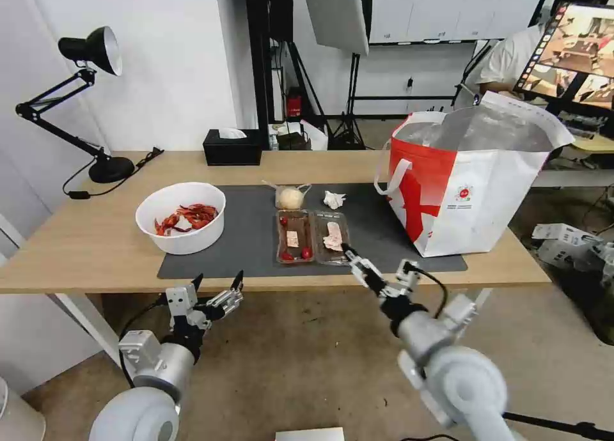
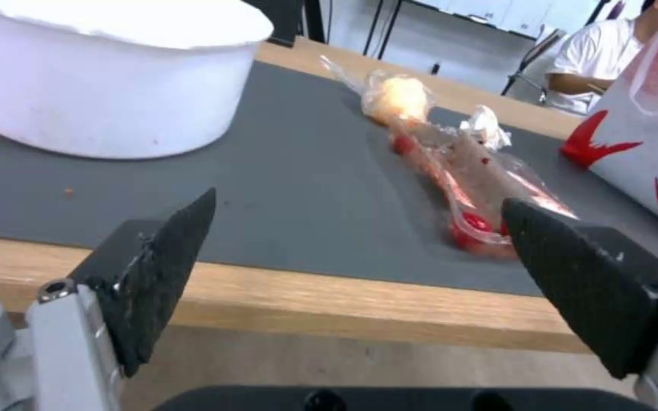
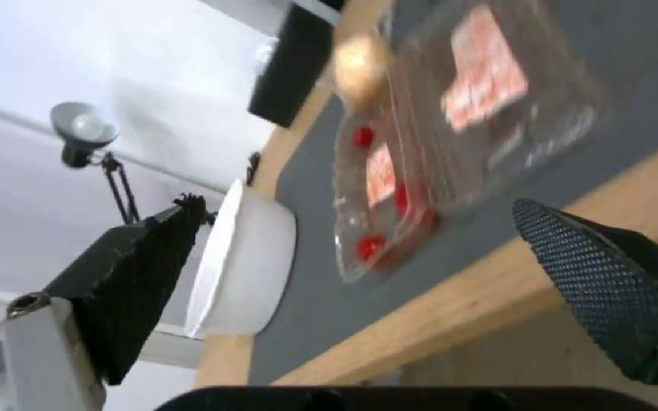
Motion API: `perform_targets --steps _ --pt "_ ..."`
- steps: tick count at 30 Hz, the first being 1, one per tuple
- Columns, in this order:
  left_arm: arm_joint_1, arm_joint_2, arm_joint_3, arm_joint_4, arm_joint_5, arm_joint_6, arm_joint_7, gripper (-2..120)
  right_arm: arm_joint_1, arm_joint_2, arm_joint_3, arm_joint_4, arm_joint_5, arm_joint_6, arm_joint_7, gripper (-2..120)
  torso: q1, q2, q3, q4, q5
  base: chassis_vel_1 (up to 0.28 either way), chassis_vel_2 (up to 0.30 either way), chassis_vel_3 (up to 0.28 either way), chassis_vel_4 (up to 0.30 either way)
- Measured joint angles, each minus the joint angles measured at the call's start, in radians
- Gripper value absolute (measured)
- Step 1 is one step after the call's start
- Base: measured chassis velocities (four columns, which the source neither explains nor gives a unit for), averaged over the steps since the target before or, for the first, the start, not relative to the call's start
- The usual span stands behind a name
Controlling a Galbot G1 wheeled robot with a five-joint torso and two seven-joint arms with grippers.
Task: Pick up the trash from the table and place it into the takeout bag.
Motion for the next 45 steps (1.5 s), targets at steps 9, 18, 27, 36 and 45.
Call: perform_targets --steps 9,18,27,36,45 --pt "0.002 0.005 -0.01 0.004 0.001 0.003 0.001 100 0.06 0.052 -0.048 -0.04 0.081 0.006 0.116 100 0.0 0.0 0.0 -0.0002 0.0 0.0 0.0 0.0 0.0" --pt "0.003 0.008 -0.021 0.011 0.002 0.007 0.003 100 0.177 0.079 -0.078 -0.122 0.102 0.031 0.196 100 0.0 0.0 0.0 -0.0001 0.0001 0.0 0.0 0.0 0.0" --pt "0.006 0.005 -0.026 0.015 0.003 0.009 0.003 100 0.238 0.112 -0.099 -0.167 0.126 0.032 0.273 100 0.0 0.0 0.0 -0.0001 0.0001 0.0 0.0 0.0 0.0" --pt "0.007 0.007 -0.03 0.018 0.003 0.01 0.003 100 0.245 0.133 -0.099 -0.19 0.123 0.032 0.301 100 0.0 0.0 0.0 -0.0001 0.0001 0.0 0.0 0.0 0.0" --pt "0.009 0.009 -0.031 0.019 0.003 0.011 0.003 100 0.241 0.162 -0.094 -0.204 0.122 0.026 0.325 100 0.0 0.0 0.0 -0.0001 0.0001 0.0 0.0 0.0 0.0"
